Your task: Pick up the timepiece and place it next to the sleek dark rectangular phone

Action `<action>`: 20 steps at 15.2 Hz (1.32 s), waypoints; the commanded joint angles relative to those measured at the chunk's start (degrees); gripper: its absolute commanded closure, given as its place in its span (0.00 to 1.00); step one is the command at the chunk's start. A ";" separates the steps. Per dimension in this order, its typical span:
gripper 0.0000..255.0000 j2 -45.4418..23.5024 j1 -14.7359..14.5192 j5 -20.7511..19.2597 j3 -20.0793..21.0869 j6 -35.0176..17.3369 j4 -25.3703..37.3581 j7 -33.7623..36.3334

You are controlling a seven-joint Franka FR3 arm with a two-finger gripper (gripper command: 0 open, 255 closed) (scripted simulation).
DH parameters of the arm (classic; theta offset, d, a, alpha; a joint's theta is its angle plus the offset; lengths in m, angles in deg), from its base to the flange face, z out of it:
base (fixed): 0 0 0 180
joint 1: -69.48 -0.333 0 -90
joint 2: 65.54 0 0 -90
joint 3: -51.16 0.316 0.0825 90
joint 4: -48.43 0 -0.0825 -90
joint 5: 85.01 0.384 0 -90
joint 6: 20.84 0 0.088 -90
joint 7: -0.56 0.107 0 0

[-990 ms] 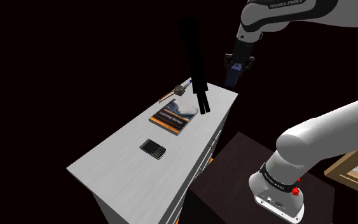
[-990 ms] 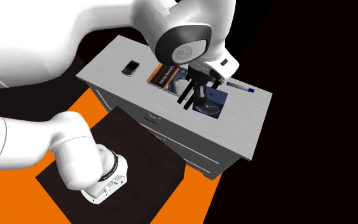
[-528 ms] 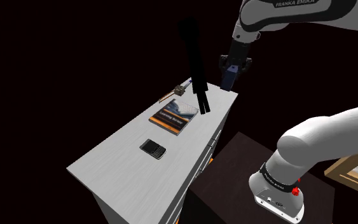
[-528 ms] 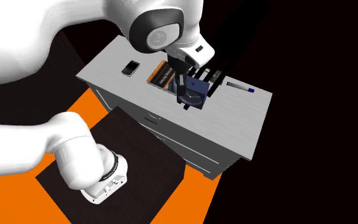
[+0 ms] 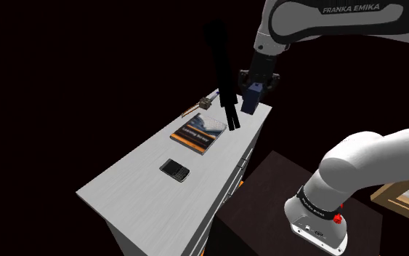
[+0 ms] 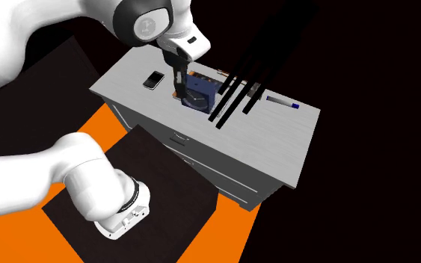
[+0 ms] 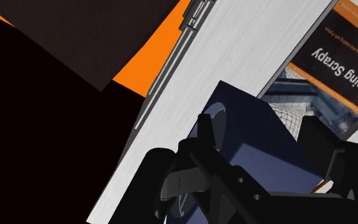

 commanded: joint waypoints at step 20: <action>1.00 -3.38 -9.85 13.98 26.19 0.91 8.43 29.95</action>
